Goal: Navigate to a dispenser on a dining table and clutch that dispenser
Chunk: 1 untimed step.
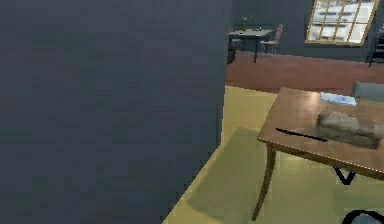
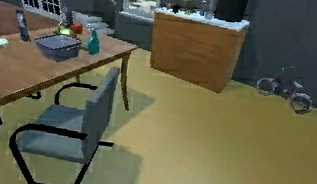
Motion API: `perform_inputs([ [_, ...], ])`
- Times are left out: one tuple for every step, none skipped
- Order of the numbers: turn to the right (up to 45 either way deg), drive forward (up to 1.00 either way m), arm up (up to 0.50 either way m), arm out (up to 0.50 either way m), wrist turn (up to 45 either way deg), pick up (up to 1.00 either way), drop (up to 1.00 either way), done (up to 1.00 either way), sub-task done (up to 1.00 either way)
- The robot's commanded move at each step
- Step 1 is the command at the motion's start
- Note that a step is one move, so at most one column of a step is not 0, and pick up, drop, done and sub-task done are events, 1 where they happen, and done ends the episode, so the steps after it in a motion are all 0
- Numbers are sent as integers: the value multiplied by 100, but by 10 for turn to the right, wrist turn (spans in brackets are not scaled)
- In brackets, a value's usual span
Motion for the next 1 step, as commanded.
perform_inputs([
  [210,0,0,0,0,0,0,0,0],
])
